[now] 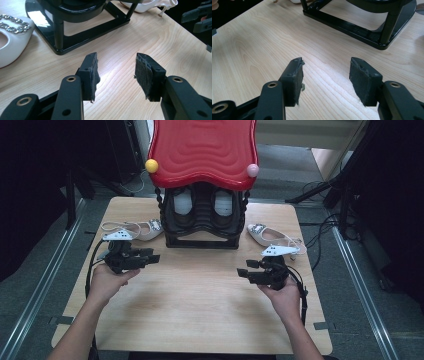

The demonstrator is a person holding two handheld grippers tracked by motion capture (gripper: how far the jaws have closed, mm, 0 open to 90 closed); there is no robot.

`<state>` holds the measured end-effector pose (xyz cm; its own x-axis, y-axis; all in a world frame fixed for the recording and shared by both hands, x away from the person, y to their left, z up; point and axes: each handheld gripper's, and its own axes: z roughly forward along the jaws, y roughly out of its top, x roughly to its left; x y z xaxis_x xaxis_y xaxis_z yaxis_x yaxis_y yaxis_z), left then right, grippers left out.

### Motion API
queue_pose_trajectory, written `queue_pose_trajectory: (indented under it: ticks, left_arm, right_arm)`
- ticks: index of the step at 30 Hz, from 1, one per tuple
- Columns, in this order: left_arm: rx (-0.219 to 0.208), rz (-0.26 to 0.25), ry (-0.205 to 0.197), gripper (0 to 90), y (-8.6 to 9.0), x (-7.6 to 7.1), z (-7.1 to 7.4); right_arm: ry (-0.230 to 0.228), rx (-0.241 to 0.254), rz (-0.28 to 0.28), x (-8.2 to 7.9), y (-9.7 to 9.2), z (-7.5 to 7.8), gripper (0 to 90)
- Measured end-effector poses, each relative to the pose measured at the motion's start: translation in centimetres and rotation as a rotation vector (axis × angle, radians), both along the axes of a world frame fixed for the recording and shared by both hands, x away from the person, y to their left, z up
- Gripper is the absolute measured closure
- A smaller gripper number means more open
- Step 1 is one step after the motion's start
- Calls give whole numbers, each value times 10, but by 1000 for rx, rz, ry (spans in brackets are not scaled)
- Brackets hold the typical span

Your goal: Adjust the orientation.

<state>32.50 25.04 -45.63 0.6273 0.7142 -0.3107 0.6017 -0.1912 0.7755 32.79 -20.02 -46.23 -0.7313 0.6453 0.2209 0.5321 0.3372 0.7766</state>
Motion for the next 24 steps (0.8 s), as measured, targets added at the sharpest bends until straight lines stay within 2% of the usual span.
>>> queue_pose_trajectory:
  ticks: [6, 14, 19, 24]
  left_arm:
    - [4, 18, 3, 533, 5, 2, -2]
    - [13, 74, 3, 547, 22, 6, -9]
    - [33, 111, -8, 567, 32, 9, -13]
    - [53, 141, 11, 614, 42, 15, -17]
  right_arm:
    - [-1, 0, -8, 1, -2, 0, 453]
    - [4, 0, -12, 1, -3, 0, 453]
    - [3, -4, -13, 2, -2, -1, 453]
    - [8, -9, -13, 3, -1, -2, 453]
